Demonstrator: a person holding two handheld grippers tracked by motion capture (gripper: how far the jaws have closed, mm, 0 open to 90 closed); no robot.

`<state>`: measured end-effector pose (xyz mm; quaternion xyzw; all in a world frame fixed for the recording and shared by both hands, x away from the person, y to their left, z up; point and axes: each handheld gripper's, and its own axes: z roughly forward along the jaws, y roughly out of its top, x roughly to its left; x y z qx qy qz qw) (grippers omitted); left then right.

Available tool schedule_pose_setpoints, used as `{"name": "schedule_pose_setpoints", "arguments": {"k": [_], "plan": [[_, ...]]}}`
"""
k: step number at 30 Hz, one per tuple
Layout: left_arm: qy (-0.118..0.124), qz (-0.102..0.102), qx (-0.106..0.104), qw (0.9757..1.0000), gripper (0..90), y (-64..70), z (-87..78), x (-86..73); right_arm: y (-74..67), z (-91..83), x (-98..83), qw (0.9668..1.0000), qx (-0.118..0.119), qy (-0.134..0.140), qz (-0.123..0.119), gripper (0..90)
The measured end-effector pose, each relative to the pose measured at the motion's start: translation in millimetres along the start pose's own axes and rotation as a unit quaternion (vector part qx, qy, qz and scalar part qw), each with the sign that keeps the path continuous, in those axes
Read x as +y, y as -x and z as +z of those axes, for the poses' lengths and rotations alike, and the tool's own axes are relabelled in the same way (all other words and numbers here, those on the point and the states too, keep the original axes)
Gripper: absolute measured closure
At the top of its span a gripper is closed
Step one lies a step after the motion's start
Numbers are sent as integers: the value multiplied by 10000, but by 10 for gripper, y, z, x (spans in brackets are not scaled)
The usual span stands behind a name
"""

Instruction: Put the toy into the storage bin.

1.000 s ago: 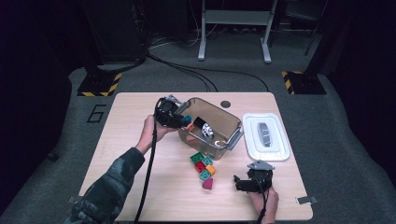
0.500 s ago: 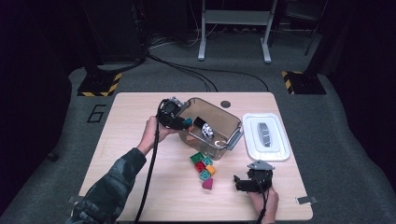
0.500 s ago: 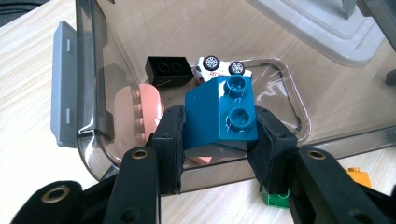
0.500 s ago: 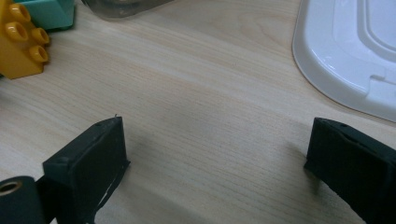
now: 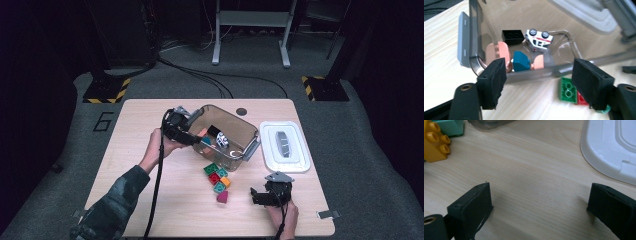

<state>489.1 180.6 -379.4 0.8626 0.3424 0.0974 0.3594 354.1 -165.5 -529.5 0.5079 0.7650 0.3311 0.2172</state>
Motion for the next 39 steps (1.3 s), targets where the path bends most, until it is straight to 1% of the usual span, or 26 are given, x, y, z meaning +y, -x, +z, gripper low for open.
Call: {"name": "schedule_pose_setpoints", "arguments": {"k": [3,7,10,11,13,14,15,17,19,20,22,23,25,26,27,28,29,32,33,35,37,38,39], "plan": [[132,108,33,9998,229,49,-72,-97,2,1,1,10000,0,2,5,40],[194,92,42,9998,191,109,-93,-264,0,0,1,10000,7,0,8,41],[281,91,60,9995,186,150,-90,-388,-2,-2,-1,10000,-18,0,32,42],[274,85,46,9996,183,170,-76,-428,-3,-2,-1,10000,-18,0,33,42],[327,116,91,9994,176,214,-50,-517,-2,-2,-1,10000,-17,0,32,41],[357,94,45,9993,171,232,-29,-567,-3,-2,-1,10000,-17,-1,33,42],[345,87,64,9993,167,253,-6,-615,-3,-2,-1,10000,-18,0,32,41],[404,91,71,9991,156,293,46,-721,-2,-2,-1,10000,-18,0,33,42],[415,100,104,9990,157,343,112,-823,-2,-2,-1,10000,-18,1,32,42],[433,94,87,9990,163,362,148,-871,-3,-2,-1,10000,-18,0,30,42],[453,138,163,9987,174,393,225,-951,-3,-1,-1,10000,-15,-2,34,41],[426,131,143,9989,185,403,263,-980,-3,-2,-1,10000,-16,-4,35,41],[406,156,159,9989,194,425,345,-1023,-3,-1,-1,10000,-16,-1,33,41],[421,144,126,9989,199,437,393,-1040,-3,-1,-1,10000,-16,-2,34,41],[369,162,147,9991,204,449,430,-1050,-3,-1,-1,10000,-15,-4,36,41],[410,189,181,9988,206,466,471,-1065,-3,-2,-1,10000,-16,-4,33,41],[425,188,171,9988,214,481,508,-1074,-3,-2,-1,10000,-15,-4,33,41],[433,244,204,9986,235,516,600,-1080,-3,-1,-1,10000,-16,1,32,41],[431,238,181,9986,244,526,631,-1079,-3,-2,-1,10000,-15,-5,33,41],[408,307,179,9985,258,536,679,-1072,-4,-1,-1,10000,-15,0,32,41],[425,321,202,9984,279,538,712,-1065,-3,-1,-1,10000,-15,1,31,41],[425,311,175,9985,287,538,724,-1062,-4,-1,-1,10000,-16,0,34,41],[440,359,202,9982,300,534,741,-1057,-4,-1,-1,10000,-14,-2,31,41]]}}
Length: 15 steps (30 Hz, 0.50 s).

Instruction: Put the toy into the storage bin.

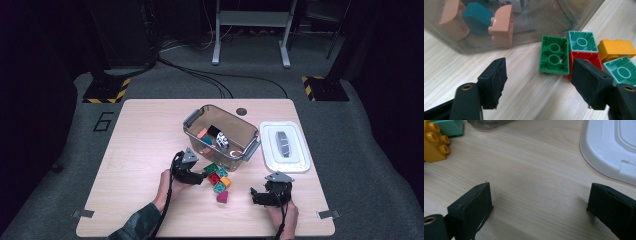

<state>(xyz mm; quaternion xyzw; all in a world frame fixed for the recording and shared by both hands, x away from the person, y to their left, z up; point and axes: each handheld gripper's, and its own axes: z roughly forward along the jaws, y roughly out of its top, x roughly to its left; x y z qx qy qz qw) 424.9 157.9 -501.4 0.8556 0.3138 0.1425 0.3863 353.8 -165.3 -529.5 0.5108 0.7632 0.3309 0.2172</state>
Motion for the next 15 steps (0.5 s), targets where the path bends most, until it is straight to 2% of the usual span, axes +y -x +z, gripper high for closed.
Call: {"name": "schedule_pose_setpoints", "arguments": {"k": [2,4,5,8,12,15], "plan": [[-6,-25,-31,10000,308,4,15,0,0,0,0,10000,0,3,-2,41],[-69,40,-33,10000,330,-5,42,3,0,0,0,10000,-1,3,0,41],[-84,6,-108,9999,348,-5,71,-3,-1,0,0,10000,-2,2,0,41],[-64,-1,-165,9998,364,-1,100,-10,-1,-1,0,10000,-5,1,-2,41],[93,-71,-213,9997,370,22,88,-3,-1,0,0,10000,-5,2,-3,41],[69,-39,-200,9998,366,35,93,12,0,0,0,10000,-5,4,-6,41]]}}
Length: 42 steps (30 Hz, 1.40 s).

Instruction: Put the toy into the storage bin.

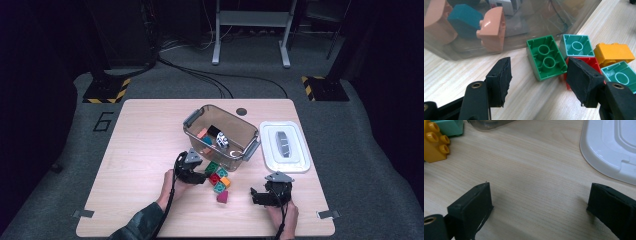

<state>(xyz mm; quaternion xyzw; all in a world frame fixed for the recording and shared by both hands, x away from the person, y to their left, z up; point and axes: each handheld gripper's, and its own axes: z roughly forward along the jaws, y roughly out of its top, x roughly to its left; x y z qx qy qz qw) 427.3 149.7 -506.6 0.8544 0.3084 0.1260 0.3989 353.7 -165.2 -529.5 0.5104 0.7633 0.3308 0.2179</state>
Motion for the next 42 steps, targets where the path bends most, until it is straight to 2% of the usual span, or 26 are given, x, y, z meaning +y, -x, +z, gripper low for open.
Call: {"name": "schedule_pose_setpoints", "arguments": {"k": [4,7,12,13,15,17,19,23,25,32,42], "plan": [[4,-49,28,10000,359,16,32,6,0,0,0,10000,-2,2,1,41],[-96,-101,-22,9999,344,36,56,16,3,1,1,10000,4,3,-13,41],[-40,-119,28,9999,342,82,71,26,3,2,1,10000,4,2,-18,41],[-40,-141,-18,9999,341,93,73,27,3,2,1,10000,4,3,-17,41],[-81,-51,47,9999,338,113,80,34,1,1,1,10000,2,0,-3,41],[-110,-45,71,9999,346,115,104,37,3,2,2,10000,4,2,-17,41],[-121,-50,49,9999,385,127,118,30,-1,0,0,10000,1,-4,9,41],[-195,-19,66,9998,550,136,127,13,0,-1,0,10000,-11,-1,7,43],[-190,-19,50,9998,571,133,118,4,-1,-1,0,10000,-11,1,10,43],[-198,15,26,9998,592,99,22,-16,-1,-4,-1,10000,-7,0,19,45],[-160,156,43,9997,592,42,-262,31,0,-4,-1,10000,-5,2,18,45]]}}
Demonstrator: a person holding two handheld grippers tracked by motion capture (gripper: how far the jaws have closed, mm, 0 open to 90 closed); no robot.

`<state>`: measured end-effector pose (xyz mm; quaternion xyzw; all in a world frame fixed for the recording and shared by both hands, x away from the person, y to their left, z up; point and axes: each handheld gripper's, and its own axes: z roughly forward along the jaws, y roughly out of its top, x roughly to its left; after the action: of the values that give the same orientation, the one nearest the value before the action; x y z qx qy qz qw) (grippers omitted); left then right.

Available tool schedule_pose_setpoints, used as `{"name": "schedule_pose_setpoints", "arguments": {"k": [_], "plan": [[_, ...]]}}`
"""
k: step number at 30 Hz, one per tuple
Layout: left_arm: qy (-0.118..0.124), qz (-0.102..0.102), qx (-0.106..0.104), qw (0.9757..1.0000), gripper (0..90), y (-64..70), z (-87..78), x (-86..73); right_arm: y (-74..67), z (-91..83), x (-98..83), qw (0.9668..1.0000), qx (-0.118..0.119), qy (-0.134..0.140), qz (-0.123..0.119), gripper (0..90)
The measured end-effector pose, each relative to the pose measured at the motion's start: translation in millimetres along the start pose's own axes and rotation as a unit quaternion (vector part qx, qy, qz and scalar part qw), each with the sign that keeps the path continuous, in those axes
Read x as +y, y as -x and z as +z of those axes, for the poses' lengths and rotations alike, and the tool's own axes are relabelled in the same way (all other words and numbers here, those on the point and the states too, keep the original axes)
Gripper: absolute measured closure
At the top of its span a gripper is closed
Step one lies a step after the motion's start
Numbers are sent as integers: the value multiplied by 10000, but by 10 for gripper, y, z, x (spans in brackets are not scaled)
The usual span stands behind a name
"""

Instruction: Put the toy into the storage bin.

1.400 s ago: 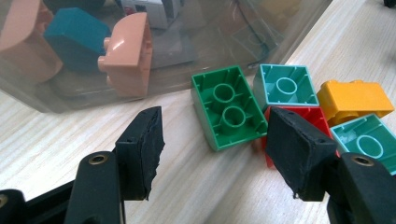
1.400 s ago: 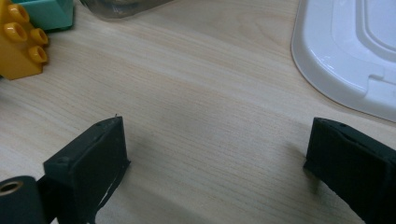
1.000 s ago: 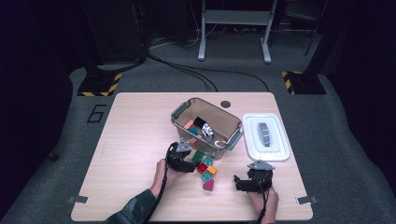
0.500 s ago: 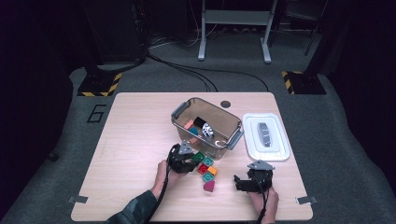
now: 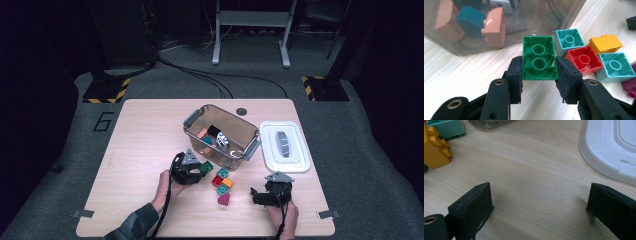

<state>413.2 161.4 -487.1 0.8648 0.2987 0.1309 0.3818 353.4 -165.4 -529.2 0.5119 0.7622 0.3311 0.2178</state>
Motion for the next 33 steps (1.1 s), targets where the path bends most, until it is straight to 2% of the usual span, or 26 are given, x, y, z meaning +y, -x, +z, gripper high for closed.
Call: {"name": "schedule_pose_setpoints", "arguments": {"k": [10,11,14,18,23,26,33], "plan": [[-14,-17,32,10000,591,-149,-291,41,0,0,0,10000,1,-1,1,45],[4,-7,82,10000,591,-161,-321,51,0,0,0,10000,-3,2,1,45],[38,-67,50,10000,592,-205,-406,90,0,0,0,10000,1,-2,0,45],[58,7,84,9999,591,-243,-499,146,-1,0,0,10000,-3,0,5,45],[110,-44,50,9999,592,-289,-610,211,1,2,1,10000,9,2,-3,44],[137,17,33,9999,592,-312,-690,252,2,3,1,10000,10,2,-8,44],[183,2,100,9998,592,-391,-825,364,0,1,1,10000,4,-1,-1,44]]}}
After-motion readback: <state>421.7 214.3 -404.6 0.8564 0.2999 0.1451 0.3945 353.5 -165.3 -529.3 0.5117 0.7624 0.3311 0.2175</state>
